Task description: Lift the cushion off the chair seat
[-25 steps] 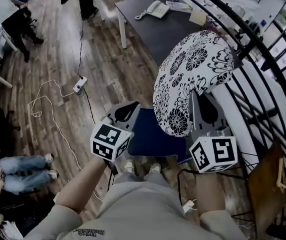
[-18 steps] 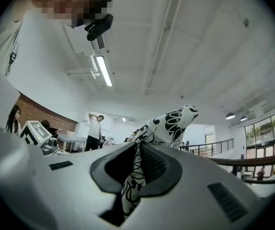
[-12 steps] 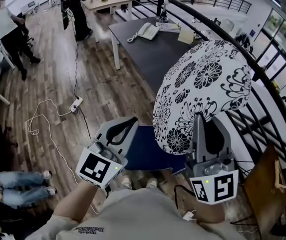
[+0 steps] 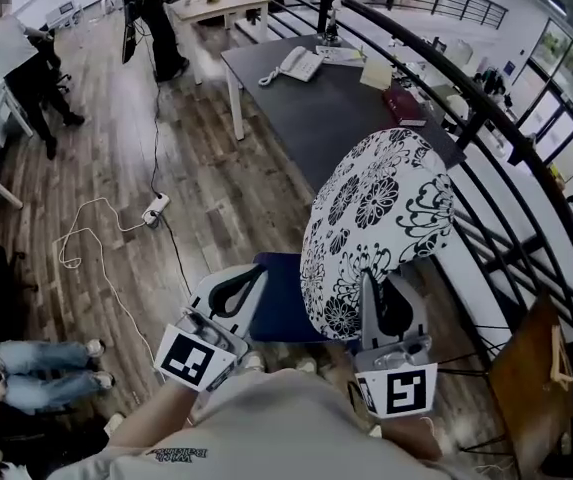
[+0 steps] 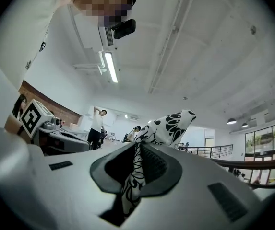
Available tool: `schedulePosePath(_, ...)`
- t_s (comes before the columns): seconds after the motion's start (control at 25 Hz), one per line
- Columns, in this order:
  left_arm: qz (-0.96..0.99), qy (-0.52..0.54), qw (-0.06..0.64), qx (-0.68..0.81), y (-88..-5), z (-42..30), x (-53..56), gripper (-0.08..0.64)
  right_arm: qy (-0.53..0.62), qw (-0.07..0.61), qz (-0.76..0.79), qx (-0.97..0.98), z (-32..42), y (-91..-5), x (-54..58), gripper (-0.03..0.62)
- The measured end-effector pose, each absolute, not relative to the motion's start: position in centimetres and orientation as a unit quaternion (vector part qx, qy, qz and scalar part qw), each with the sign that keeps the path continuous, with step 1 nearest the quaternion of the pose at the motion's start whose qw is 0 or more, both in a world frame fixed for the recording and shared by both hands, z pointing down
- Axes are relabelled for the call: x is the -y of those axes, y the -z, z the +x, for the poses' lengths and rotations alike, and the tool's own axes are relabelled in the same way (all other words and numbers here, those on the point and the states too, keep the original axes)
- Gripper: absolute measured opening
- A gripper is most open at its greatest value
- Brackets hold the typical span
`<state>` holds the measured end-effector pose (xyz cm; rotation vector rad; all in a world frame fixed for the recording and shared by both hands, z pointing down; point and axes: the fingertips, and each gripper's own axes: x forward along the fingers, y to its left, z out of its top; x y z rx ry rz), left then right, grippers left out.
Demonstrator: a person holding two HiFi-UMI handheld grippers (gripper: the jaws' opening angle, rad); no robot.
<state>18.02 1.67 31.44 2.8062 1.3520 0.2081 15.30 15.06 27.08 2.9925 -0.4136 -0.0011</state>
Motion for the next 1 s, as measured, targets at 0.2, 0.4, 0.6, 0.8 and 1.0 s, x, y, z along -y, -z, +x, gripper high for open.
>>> schedulePosePath(0.2,0.899,-0.09,0.001,-0.429,-33.4,18.1,-1.4,0.005,-0.001,0.055,0.99,0.132,15.5,-28.2,-16.0,0.025)
schedulePosePath(0.4,0.904,-0.086,-0.002,-0.418,-34.1,18.2,-1.0,0.005,-0.012,0.057,0.99,0.126,15.6,-29.5,-16.1,0.025)
schedulePosePath(0.6,0.9,-0.089,0.003,-0.427,-34.2,17.9,-0.5,0.005,-0.01,0.062,0.99,0.128,15.6,-29.3,-14.9,0.025)
schedulePosePath(0.8,0.898,-0.101,-0.011,-0.427,-35.0,18.0,-2.3,0.005,-0.013,0.074,0.988,0.137,15.7,-30.0,-15.7,0.025)
schedulePosePath(1.0,0.896,-0.097,-0.011,-0.433,-33.8,18.6,-3.1,0.005,-0.023,0.057,0.989,0.138,16.3,-29.5,-15.4,0.025)
